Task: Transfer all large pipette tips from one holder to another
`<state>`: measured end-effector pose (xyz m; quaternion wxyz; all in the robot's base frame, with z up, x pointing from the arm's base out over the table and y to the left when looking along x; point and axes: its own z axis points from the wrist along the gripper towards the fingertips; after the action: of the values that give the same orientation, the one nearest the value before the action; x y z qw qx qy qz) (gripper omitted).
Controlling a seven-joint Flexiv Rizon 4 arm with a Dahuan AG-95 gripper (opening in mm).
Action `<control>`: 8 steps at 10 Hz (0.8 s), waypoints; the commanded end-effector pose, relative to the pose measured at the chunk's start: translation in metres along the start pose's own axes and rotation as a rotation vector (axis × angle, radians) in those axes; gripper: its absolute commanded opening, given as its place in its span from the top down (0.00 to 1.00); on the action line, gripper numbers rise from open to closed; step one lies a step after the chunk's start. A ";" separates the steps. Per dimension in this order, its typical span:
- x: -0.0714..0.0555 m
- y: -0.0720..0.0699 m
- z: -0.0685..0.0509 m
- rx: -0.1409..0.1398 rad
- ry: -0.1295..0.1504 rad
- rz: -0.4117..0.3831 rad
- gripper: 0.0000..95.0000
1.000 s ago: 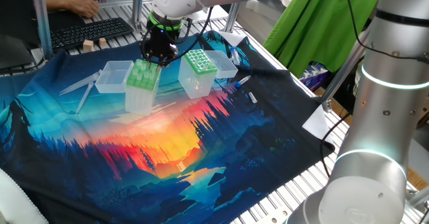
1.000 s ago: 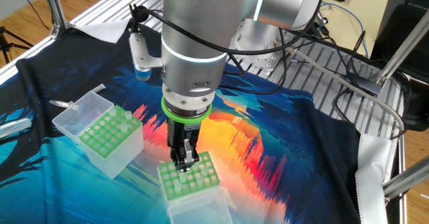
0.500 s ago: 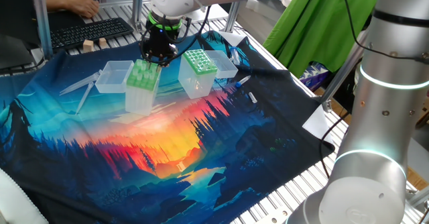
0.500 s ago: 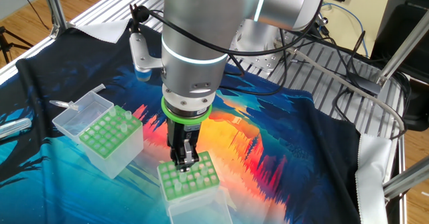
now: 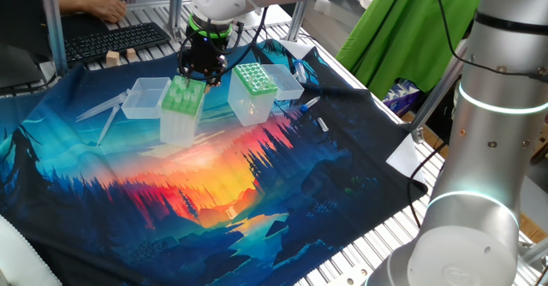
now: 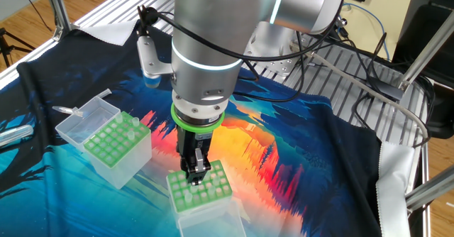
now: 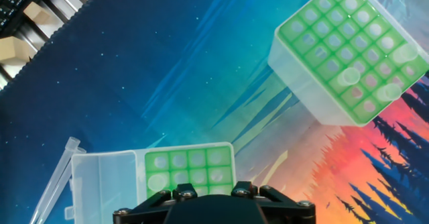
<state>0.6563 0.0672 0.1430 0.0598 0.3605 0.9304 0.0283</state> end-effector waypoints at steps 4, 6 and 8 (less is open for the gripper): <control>0.000 0.000 0.001 -0.001 -0.001 -0.009 0.80; 0.000 0.000 0.001 0.000 -0.003 -0.019 1.00; 0.000 0.000 0.001 -0.001 -0.003 -0.026 1.00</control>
<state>0.6564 0.0673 0.1418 0.0611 0.3476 0.9352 0.0284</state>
